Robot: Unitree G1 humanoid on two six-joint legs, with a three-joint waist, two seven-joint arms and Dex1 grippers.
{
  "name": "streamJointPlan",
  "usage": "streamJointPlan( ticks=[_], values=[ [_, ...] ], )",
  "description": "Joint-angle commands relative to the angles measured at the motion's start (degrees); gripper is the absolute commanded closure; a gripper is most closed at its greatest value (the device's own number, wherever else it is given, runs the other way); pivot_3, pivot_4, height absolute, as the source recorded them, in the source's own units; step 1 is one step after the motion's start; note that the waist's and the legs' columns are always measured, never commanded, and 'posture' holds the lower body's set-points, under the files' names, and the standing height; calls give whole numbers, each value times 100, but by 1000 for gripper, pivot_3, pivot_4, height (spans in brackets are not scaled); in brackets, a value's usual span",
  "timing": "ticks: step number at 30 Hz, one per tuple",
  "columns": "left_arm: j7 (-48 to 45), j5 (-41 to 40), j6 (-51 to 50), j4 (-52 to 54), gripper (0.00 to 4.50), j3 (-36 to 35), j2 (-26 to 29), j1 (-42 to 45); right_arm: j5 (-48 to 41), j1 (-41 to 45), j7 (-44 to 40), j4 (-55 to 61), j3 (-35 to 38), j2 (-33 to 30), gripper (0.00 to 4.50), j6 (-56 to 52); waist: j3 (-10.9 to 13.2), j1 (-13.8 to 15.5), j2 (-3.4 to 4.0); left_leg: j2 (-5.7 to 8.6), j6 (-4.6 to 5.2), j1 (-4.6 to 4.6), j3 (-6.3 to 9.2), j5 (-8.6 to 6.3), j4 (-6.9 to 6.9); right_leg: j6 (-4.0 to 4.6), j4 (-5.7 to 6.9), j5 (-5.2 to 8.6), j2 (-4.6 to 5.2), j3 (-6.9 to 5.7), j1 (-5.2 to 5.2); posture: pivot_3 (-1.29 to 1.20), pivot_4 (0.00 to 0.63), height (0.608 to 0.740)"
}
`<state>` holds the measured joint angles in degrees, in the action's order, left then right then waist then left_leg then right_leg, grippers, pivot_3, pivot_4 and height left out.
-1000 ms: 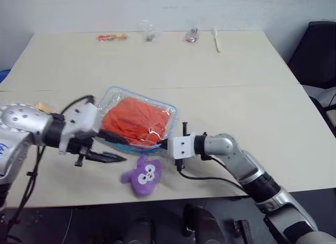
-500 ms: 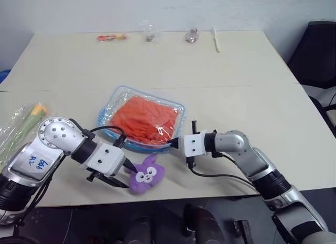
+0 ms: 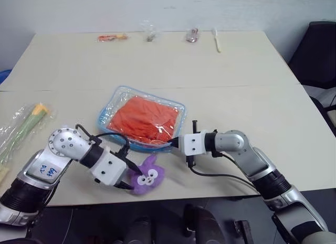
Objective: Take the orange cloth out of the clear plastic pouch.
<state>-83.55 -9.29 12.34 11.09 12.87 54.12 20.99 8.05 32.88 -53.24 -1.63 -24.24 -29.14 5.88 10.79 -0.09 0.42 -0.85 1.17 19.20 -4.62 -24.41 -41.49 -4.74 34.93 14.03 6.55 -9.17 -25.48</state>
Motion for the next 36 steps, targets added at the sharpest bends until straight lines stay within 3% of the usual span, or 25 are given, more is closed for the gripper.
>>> streamJointPlan(
  ticks=[1,6,9,14,15,21,26,36],
  values=[
    [182,459,675,-343,2302,150,-118,-21,-41,94,6,172,193,-23,4466,-53,0,1,0,0,1,0,0,0,-1,0,1,0,0,0,0,0,150,740],
    [624,921,1204,-867,2302,268,-450,139,-71,81,-17,253,204,-33,4466,-143,-5,13,8,1,1,-1,0,1,-2,0,4,0,3,0,2,0,150,740],
    [808,1029,1281,-1067,2922,313,-642,253,-62,75,-19,278,202,-31,4500,-164,-8,37,13,6,7,-3,1,3,-5,-2,7,-2,10,-1,5,0,150,740],
    [787,840,1153,-1082,4379,303,-719,276,-37,46,-18,331,187,-42,4500,-169,-8,42,13,6,8,-2,1,4,-10,-4,11,-3,10,0,5,0,150,740],
    [782,824,1158,-1064,4463,295,-701,263,-35,38,-18,344,185,-47,4500,-168,-8,37,14,5,8,-2,1,4,-10,-4,11,-3,10,0,5,0,150,740],
    [583,403,903,-802,4463,97,-391,64,-159,18,-116,392,259,-117,4500,-116,-8,-1,14,2,8,-1,2,4,-9,-4,9,-2,8,-1,5,0,150,740],
    [670,-37,-146,-405,4463,-410,51,-212,-176,-6,-125,430,352,-251,4500,-72,-6,-17,15,-1,8,-1,3,4,-8,-4,8,-2,5,-2,4,0,150,740],
    [882,-248,-714,-1144,4463,-1652,916,-482,-354,-367,-268,680,732,-830,4500,172,-2,-8,21,-1,8,2,4,4,-2,-3,1,-2,8,-3,3,0,150,740]
  ],
)
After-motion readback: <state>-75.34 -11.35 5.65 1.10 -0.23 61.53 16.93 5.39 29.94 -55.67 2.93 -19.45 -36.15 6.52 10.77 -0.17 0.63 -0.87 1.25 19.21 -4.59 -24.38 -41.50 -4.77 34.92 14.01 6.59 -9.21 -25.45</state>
